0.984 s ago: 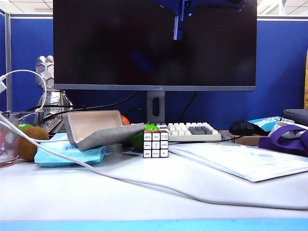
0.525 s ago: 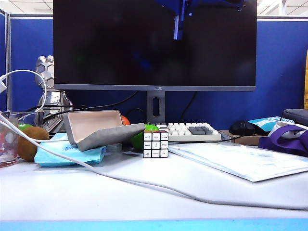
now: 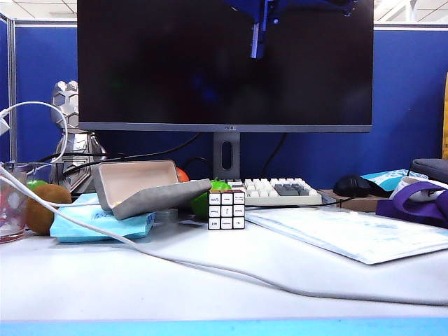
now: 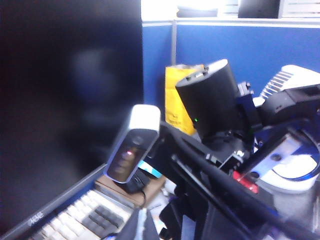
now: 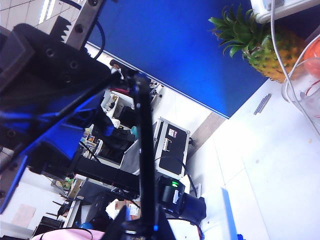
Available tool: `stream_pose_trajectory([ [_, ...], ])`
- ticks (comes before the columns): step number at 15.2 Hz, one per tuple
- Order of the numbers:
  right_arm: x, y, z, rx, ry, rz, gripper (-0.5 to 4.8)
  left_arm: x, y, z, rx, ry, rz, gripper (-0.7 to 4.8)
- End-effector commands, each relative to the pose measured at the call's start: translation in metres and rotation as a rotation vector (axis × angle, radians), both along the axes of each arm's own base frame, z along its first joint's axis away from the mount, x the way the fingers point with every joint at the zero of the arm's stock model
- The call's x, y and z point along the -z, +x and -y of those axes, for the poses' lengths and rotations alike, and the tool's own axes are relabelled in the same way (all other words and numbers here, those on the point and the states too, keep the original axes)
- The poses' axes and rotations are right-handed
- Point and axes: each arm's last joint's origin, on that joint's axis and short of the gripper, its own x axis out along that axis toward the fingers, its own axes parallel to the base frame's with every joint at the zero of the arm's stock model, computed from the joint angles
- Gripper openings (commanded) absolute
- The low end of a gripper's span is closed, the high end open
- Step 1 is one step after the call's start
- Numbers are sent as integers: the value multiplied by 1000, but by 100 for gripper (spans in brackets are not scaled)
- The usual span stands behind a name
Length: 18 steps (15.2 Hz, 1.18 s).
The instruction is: Pick up the glasses, fold the temples of the glasses, place the glasses into the glasses case, and finally close the glasses case.
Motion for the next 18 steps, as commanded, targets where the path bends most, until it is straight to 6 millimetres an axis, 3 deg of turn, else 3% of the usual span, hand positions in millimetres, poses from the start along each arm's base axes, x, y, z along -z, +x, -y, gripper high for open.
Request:
stream_pose_trajectory([
  [1, -5, -3, -2, -30, 18, 20, -5, 5, 2, 2, 35, 19, -37, -6],
  [5, -13, -1, -3, -24, 32, 14, -5, 15, -1, 4, 131, 103, -59, -6],
  [10, -14, 0, -3, -21, 30, -1, -5, 17, -3, 6, 130, 134, -40, -6],
  [18, -17, 4, -3, 89, 31, 83, -5, -18, -26, -8, 15, 50, 120, -6],
])
